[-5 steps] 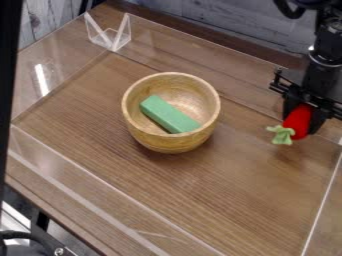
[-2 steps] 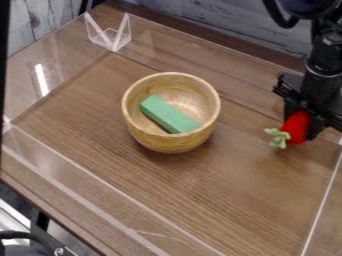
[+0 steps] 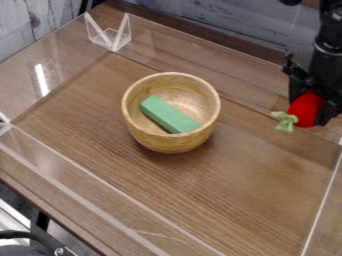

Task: Move the red fruit to the right side of the table

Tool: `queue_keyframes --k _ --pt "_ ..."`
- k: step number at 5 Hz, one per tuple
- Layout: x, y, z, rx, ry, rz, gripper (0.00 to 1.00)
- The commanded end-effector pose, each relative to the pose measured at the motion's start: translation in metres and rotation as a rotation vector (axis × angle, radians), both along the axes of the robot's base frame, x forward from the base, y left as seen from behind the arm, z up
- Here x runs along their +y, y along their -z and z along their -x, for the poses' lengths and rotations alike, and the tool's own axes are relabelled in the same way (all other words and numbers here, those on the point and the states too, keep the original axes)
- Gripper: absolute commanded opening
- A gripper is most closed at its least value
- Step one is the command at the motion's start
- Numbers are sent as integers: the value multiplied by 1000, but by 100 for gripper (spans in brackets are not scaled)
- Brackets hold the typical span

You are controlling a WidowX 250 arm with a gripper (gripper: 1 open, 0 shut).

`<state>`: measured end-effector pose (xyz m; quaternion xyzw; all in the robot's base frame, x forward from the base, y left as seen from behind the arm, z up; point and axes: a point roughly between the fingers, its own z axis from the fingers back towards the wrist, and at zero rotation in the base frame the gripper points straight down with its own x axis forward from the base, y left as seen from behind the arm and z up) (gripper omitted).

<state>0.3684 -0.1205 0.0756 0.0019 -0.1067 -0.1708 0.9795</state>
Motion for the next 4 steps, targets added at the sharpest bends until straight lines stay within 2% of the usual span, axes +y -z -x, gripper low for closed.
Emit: queue_keyframes --k 1,3,4 --pt "-11 -19 -6 -47 32 24 100" --pt "14 -32 11 -103 -113 48 100" --pt "25 -55 -1 -118 -131 68 100"
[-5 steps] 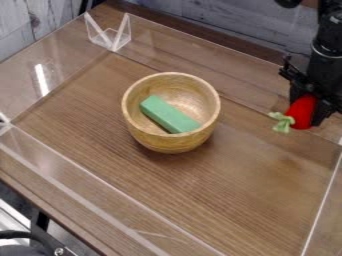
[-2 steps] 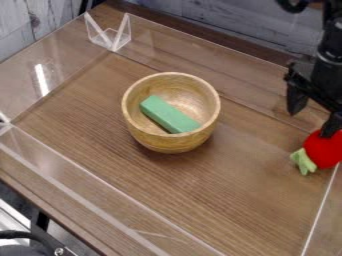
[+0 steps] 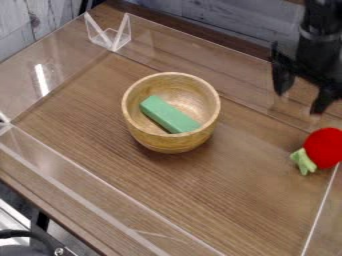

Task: Move the red fruit to the right side of the table

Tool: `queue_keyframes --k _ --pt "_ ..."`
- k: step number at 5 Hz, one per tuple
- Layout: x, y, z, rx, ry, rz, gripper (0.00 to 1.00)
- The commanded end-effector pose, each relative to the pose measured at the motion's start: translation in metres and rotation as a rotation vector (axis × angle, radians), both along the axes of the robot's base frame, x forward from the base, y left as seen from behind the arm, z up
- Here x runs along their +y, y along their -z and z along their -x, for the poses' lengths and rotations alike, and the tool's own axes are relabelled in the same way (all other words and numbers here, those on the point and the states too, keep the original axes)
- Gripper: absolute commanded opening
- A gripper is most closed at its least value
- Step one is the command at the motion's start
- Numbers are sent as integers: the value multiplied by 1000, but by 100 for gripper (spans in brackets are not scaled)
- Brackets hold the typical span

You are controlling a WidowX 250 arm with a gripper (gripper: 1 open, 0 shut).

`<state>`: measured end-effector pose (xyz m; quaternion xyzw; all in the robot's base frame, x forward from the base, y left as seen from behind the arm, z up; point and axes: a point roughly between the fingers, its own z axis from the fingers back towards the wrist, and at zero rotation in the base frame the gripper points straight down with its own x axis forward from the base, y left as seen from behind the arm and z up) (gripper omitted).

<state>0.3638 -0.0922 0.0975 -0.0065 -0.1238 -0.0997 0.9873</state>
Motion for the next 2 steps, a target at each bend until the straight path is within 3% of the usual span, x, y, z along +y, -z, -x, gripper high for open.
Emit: queue_keyframes --k 1,2 --pt "9 -56 -9 -111 -12 37 100" --pt "12 -64 -3 -125 -42 50 100"
